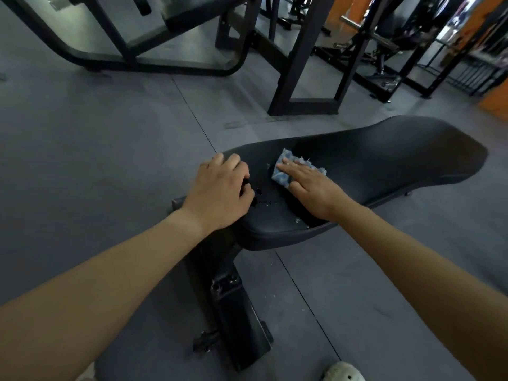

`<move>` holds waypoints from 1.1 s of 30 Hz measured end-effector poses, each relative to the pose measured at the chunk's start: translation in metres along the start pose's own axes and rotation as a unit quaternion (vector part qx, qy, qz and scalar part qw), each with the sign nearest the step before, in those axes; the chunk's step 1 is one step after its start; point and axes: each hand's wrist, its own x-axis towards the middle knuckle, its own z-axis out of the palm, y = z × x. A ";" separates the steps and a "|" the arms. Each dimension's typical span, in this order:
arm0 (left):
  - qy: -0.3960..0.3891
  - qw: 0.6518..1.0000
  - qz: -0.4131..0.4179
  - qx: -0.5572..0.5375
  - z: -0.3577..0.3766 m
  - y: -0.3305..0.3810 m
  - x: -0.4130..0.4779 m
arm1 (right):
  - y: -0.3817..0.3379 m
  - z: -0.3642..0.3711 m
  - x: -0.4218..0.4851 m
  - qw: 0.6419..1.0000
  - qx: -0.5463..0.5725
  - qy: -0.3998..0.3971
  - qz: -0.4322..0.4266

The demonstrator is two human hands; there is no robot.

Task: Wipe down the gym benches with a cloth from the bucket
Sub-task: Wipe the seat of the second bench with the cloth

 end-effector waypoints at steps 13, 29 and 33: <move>-0.032 0.997 0.069 -0.016 -0.013 -0.018 0.004 | -0.066 0.018 0.010 1.000 0.022 -0.014 -0.006; -0.065 0.995 0.063 -0.050 -0.026 -0.042 -0.026 | -0.089 0.031 0.007 0.999 0.035 0.026 0.029; -0.066 0.996 0.037 -0.045 -0.028 -0.054 -0.032 | -0.082 0.026 0.000 0.999 0.032 0.020 0.011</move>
